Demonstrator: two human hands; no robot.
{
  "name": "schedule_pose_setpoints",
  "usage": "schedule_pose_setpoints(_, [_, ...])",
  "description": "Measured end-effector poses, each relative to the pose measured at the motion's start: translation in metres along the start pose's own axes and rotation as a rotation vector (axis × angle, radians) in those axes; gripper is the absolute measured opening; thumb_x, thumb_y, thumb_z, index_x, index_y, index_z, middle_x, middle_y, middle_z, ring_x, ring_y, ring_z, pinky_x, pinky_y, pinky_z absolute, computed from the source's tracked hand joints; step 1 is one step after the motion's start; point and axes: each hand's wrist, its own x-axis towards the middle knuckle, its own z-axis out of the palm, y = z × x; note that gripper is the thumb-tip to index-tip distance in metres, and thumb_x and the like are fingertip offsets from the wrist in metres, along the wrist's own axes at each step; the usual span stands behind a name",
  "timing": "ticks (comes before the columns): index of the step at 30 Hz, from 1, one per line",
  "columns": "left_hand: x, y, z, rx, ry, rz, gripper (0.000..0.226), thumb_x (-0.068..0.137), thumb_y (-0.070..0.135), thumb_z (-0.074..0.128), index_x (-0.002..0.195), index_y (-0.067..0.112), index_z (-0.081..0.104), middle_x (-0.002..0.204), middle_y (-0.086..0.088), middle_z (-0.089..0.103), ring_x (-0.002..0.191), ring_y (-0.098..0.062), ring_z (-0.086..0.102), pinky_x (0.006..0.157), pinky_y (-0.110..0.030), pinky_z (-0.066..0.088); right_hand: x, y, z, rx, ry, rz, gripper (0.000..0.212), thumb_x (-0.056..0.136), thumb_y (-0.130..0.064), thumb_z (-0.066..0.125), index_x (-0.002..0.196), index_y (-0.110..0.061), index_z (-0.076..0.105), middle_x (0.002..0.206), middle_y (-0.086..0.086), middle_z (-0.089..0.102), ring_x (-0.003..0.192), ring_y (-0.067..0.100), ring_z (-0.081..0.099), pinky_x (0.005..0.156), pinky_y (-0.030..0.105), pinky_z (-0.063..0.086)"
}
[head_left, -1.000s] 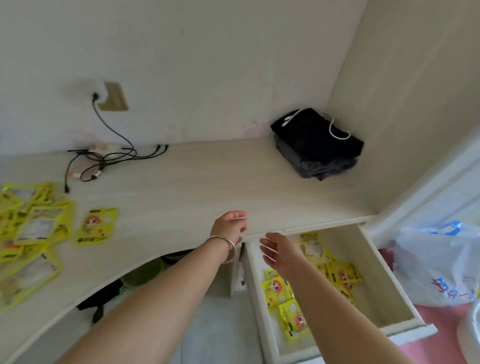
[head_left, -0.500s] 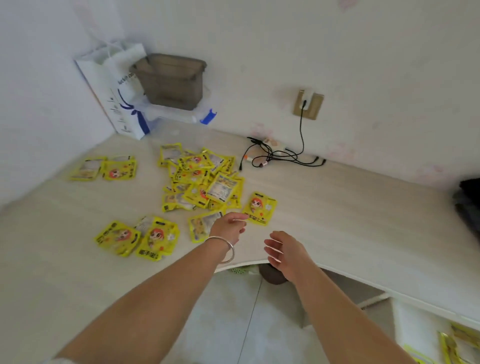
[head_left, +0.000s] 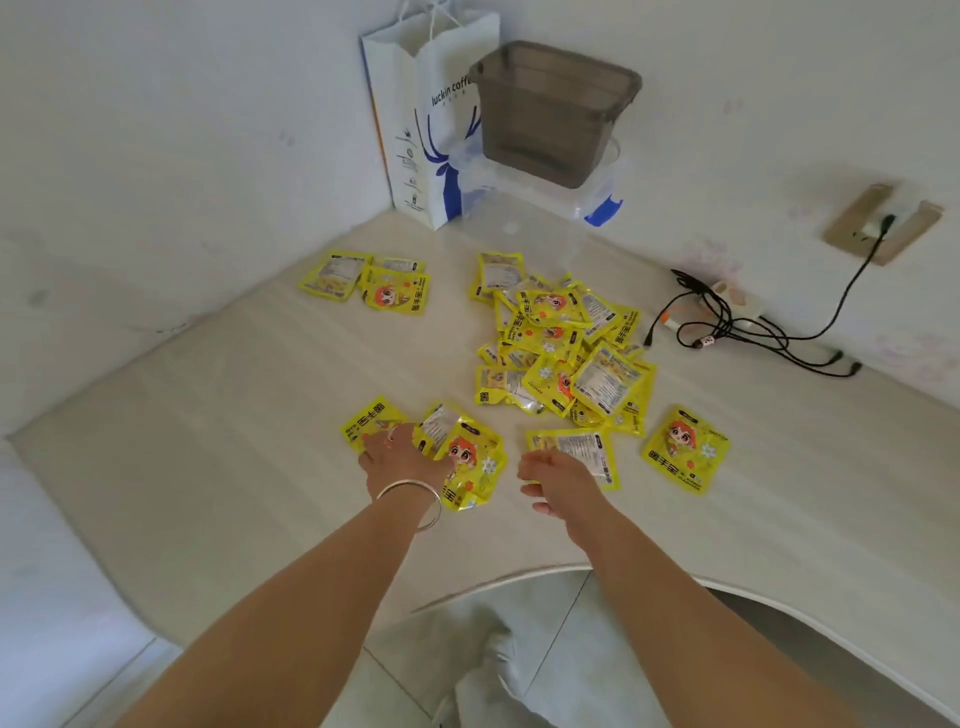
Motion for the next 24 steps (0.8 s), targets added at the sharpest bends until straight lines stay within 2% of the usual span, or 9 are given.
schedule_pose_setpoints(3, [0.01, -0.006, 0.005, 0.011, -0.015, -0.052, 0.105, 0.062, 0.059, 0.075, 0.146, 0.023, 0.025, 0.156, -0.016, 0.012, 0.145, -0.032, 0.01, 0.116, -0.039, 0.018, 0.024, 0.003, 0.013, -0.334, 0.02, -0.131, 0.026, 0.086, -0.012, 0.061, 0.111, -0.018, 0.058, 0.097, -0.002, 0.055, 0.098, 0.02, 0.056, 0.082, 0.031, 0.043])
schedule_pose_setpoints(6, [0.018, 0.0, 0.016, 0.14, -0.071, -0.038, 0.125, 0.056, 0.071, 0.07, 0.151, 0.023, 0.005, 0.158, -0.02, 0.001, 0.147, -0.034, -0.004, 0.119, -0.041, 0.007, 0.043, 0.004, 0.01, -0.938, 0.153, -0.27, 0.049, 0.085, -0.015, 0.055, 0.131, -0.027, 0.046, 0.134, 0.0, 0.04, 0.127, 0.024, 0.037, 0.1, 0.034, 0.036])
schedule_pose_setpoints(8, [0.024, 0.005, 0.022, 0.18, -0.097, -0.041, 0.129, 0.054, 0.071, 0.071, 0.151, 0.026, -0.002, 0.158, -0.02, -0.006, 0.146, -0.036, -0.009, 0.119, -0.045, 0.007, 0.054, 0.001, 0.001, -1.204, 0.217, -0.349, 0.056, 0.086, -0.019, 0.053, 0.138, -0.032, 0.036, 0.149, 0.0, 0.024, 0.138, 0.024, 0.024, 0.105, 0.036, 0.033])
schedule_pose_setpoints(11, [0.034, 0.01, 0.028, 0.254, -0.094, -0.009, 0.131, 0.053, 0.072, 0.071, 0.151, 0.026, -0.003, 0.157, -0.022, -0.007, 0.145, -0.037, -0.015, 0.119, -0.044, 0.001, 0.071, 0.0, -0.013, -1.444, 0.132, -0.384, 0.062, 0.088, -0.026, 0.05, 0.143, -0.034, 0.023, 0.157, 0.0, 0.008, 0.144, 0.026, 0.01, 0.108, 0.046, 0.031])
schedule_pose_setpoints(13, [0.04, 0.012, 0.029, 0.3, -0.095, 0.022, 0.13, 0.053, 0.073, 0.069, 0.151, 0.025, -0.001, 0.157, -0.023, -0.007, 0.145, -0.038, -0.017, 0.119, -0.044, -0.005, 0.078, 0.001, -0.017, -1.52, 0.078, -0.392, 0.061, 0.09, -0.032, 0.047, 0.145, -0.033, 0.02, 0.157, 0.002, 0.007, 0.144, 0.028, 0.012, 0.107, 0.048, 0.033])
schedule_pose_setpoints(16, [0.05, 0.016, 0.03, 0.304, -0.12, 0.082, 0.124, 0.057, 0.072, 0.067, 0.151, 0.025, 0.001, 0.157, -0.022, -0.01, 0.144, -0.037, -0.02, 0.12, -0.044, -0.008, 0.084, 0.001, -0.013, -1.556, 0.079, -0.501, 0.058, 0.091, -0.033, 0.047, 0.145, -0.032, 0.026, 0.157, 0.006, 0.014, 0.139, 0.031, 0.025, 0.1, 0.048, 0.038])
schedule_pose_setpoints(20, [0.055, 0.019, 0.031, 0.318, -0.134, 0.14, 0.117, 0.061, 0.07, 0.067, 0.151, 0.028, 0.005, 0.158, -0.016, -0.012, 0.145, -0.037, -0.017, 0.121, -0.043, -0.001, 0.093, -0.006, -0.007, -1.491, 0.062, -0.524, 0.051, 0.095, -0.035, 0.043, 0.143, -0.033, 0.025, 0.156, 0.003, 0.011, 0.139, 0.029, 0.022, 0.102, 0.044, 0.037])
schedule_pose_setpoints(24, [0.061, 0.023, 0.028, 0.333, -0.119, 0.189, 0.107, 0.059, 0.068, 0.07, 0.147, 0.03, 0.021, 0.157, -0.016, 0.004, 0.145, -0.037, -0.003, 0.119, -0.041, 0.011, 0.091, -0.013, -0.018, -1.435, 0.068, -0.585, 0.049, 0.092, -0.046, 0.045, 0.139, -0.031, 0.037, 0.147, -0.001, 0.029, 0.135, 0.023, 0.031, 0.106, 0.04, 0.032])
